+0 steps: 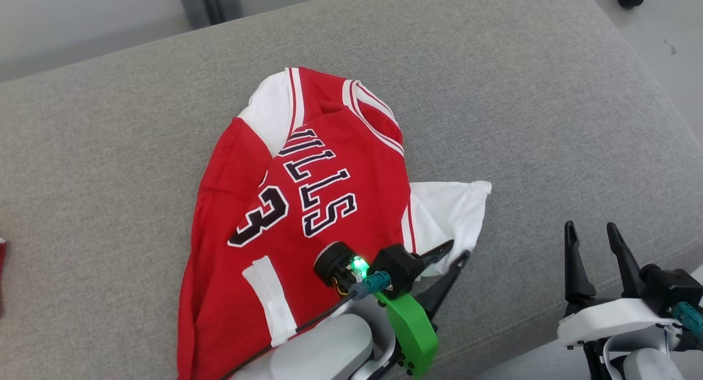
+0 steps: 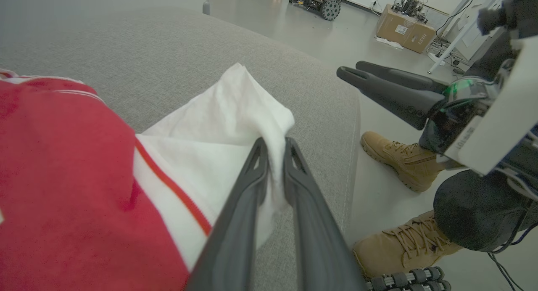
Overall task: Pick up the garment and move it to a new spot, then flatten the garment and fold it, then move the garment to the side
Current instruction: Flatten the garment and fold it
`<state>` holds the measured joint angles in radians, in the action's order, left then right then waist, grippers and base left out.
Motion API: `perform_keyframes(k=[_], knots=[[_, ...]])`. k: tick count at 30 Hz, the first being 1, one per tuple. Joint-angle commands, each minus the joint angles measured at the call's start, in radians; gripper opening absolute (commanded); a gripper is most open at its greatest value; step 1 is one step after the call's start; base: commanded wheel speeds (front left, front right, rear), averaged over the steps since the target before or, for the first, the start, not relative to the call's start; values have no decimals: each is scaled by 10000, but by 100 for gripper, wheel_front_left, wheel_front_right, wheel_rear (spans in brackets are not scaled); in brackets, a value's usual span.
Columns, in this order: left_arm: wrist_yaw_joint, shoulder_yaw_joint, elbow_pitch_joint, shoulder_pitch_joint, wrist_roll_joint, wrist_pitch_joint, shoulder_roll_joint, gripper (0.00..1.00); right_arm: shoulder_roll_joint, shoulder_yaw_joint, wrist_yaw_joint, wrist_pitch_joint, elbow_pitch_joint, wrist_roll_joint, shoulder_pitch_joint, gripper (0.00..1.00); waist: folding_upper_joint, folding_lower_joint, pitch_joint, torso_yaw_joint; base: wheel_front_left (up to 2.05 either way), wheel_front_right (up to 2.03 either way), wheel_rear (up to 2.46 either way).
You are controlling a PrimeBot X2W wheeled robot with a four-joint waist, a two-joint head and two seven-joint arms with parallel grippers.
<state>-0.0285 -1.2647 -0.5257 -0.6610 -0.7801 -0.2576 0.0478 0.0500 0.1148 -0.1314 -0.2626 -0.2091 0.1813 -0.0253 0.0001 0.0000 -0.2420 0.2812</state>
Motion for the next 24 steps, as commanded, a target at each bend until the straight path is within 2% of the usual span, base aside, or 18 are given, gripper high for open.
perform_keyframes(k=[1,4,9,13,20,24], knots=[[161,-15,125,153,-31,-72,49,100,10,22,14,-32,10,-8,-72,100,-1,0,25,-97,0,0,0],[427,32,464,247,-275,-89,47,100,10,118,14,-32,22,-99,37,100,-1,0,104,-293,0,0,0],[446,1043,1360,743,-382,-69,56,100,10,276,14,-34,10,-191,230,100,-1,0,300,-612,0,0,0],[107,2347,1775,1403,457,-66,155,100,14,521,14,-32,54,-298,408,100,-1,0,586,-936,0,0,0],[-660,5004,2781,3613,2247,-66,1004,100,13,1024,14,-34,321,-704,837,100,-1,0,1305,-1683,0,0,0],[-926,6365,3287,4972,3207,-65,1254,100,11,1257,14,-32,426,-952,1093,100,-1,0,1692,-2172,0,0,0]])
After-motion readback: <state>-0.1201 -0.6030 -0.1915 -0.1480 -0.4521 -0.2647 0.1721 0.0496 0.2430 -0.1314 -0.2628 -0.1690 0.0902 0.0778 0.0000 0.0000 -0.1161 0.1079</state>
